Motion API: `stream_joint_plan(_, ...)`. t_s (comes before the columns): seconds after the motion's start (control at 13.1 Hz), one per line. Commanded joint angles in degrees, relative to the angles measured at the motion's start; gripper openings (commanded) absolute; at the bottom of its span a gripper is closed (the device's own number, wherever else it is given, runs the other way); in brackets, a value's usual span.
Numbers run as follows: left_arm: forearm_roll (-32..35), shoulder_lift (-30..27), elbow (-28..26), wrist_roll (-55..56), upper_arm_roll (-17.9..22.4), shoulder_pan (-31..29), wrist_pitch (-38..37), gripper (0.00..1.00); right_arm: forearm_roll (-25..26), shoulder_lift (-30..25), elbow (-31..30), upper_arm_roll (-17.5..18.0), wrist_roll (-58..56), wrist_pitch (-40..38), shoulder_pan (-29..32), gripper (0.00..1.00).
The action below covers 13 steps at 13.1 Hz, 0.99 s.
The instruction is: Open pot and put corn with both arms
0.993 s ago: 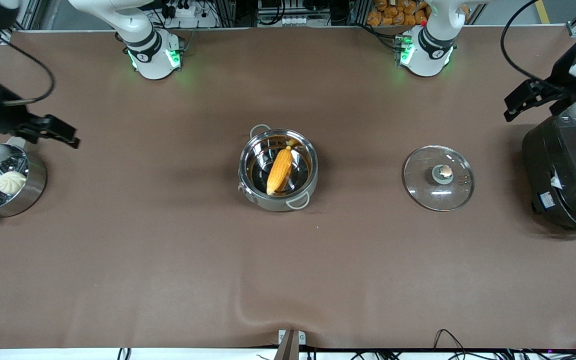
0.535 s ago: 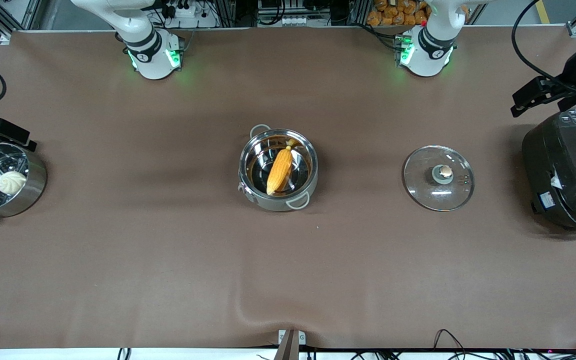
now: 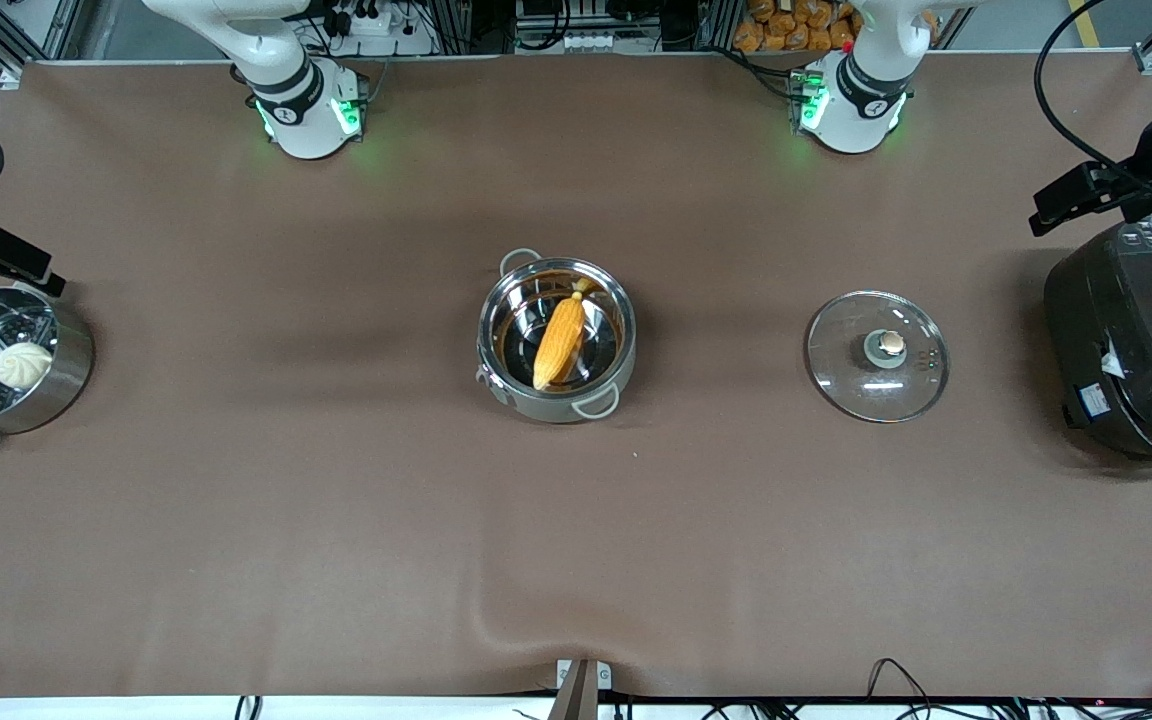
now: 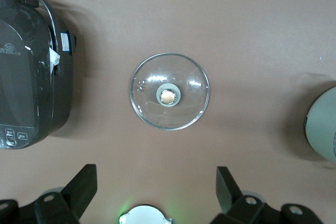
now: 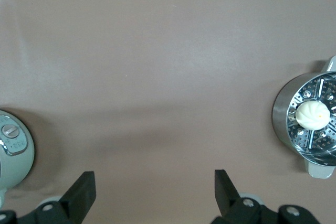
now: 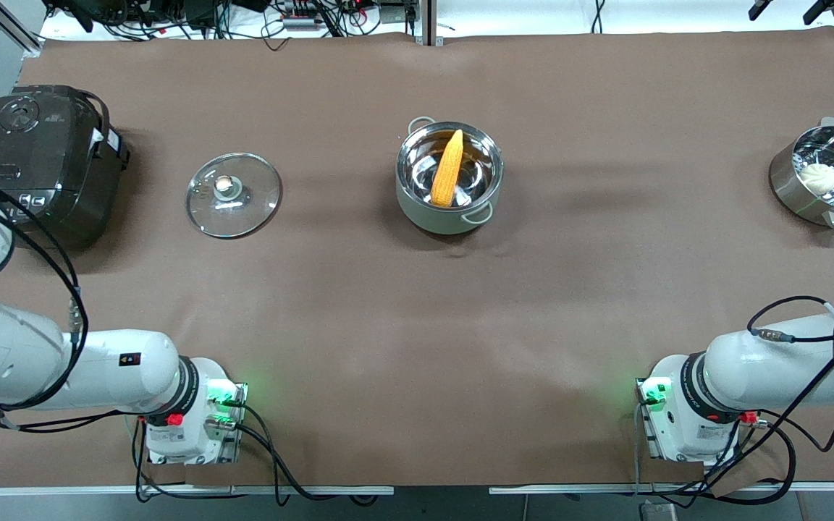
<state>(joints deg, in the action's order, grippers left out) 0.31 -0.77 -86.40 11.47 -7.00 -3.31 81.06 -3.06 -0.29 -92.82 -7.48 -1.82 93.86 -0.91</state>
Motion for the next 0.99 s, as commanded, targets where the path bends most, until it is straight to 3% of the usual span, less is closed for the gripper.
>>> stream_joint_plan(0.0,0.5,0.1,-0.7,-1.5,0.0,-0.2,0.7,1.00,1.1,-1.7,-2.3,0.6,1.7,0.8,-1.3,1.00)
stream_joint_plan(0.15,1.0,0.4,-0.8,-1.8,0.0,-0.1,1.5,1.00,3.5,-1.5,-2.1,1.6,4.5,0.5,-3.4,1.00)
stream_joint_plan(0.92,1.1,0.4,-1.5,-4.5,1.6,0.1,4.7,1.00,3.8,-1.6,-0.5,2.1,6.6,-4.9,-3.5,1.00)
